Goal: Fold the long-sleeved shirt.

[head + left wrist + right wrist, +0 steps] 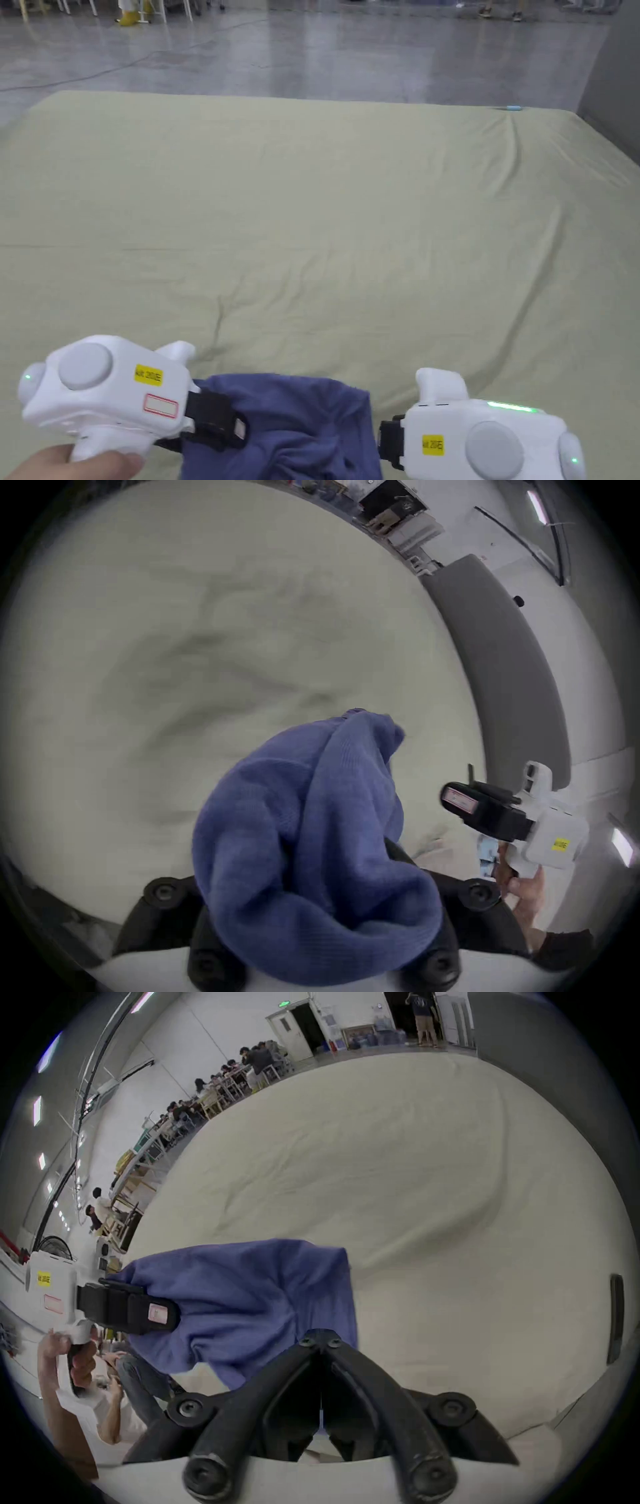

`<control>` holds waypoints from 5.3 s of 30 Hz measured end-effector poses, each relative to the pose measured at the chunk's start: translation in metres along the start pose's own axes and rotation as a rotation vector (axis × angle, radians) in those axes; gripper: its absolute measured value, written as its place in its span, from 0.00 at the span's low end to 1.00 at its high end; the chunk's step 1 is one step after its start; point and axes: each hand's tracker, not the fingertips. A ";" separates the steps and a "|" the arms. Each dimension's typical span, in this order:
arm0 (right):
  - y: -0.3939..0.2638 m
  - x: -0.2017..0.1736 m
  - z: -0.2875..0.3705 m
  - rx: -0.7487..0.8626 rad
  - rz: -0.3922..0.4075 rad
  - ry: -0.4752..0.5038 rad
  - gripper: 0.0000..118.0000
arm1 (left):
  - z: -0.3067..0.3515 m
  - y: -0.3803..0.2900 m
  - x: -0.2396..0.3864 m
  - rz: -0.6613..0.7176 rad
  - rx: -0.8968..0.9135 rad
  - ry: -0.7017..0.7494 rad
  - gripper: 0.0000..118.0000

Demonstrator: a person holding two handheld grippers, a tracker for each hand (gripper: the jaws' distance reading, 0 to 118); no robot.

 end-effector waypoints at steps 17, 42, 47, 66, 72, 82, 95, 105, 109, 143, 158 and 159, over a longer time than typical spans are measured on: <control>-0.018 -0.268 -0.077 -0.137 0.207 0.331 0.00 | 0.101 0.017 -0.230 0.158 -0.192 0.398 0.15; 0.089 -0.138 0.087 0.316 0.227 0.227 0.00 | 0.222 0.035 0.026 -0.122 0.560 0.480 0.00; 0.135 -0.078 0.217 0.681 0.224 0.084 0.00 | 0.245 0.026 0.156 -0.303 0.861 0.400 0.00; 0.099 0.039 0.322 0.922 0.241 -0.160 0.00 | 0.178 -0.055 0.297 -0.338 1.158 0.393 0.00; 0.095 0.038 0.318 0.909 0.229 -0.132 0.00 | 0.172 -0.060 0.304 -0.356 1.139 0.397 0.00; 0.094 0.029 0.317 0.905 0.237 -0.120 0.00 | 0.178 -0.063 0.303 -0.341 1.124 0.376 0.00; 0.099 0.026 0.313 0.926 0.197 -0.119 1.00 | 0.187 -0.073 0.300 -0.341 1.195 0.413 1.00; 0.098 0.023 0.311 0.891 0.184 -0.073 1.00 | 0.178 -0.064 0.302 -0.349 1.167 0.422 1.00; 0.100 0.018 0.306 0.876 0.201 -0.133 1.00 | 0.176 -0.064 0.302 -0.353 1.153 0.420 1.00; 0.096 0.006 0.312 0.880 0.202 -0.117 1.00 | 0.174 -0.066 0.296 -0.326 1.109 0.367 1.00; 0.095 0.003 0.310 0.885 0.199 -0.099 1.00 | 0.173 -0.064 0.294 -0.322 1.072 0.332 1.00; 0.095 0.004 0.310 0.886 0.199 -0.101 1.00 | 0.174 -0.064 0.294 -0.319 1.077 0.334 1.00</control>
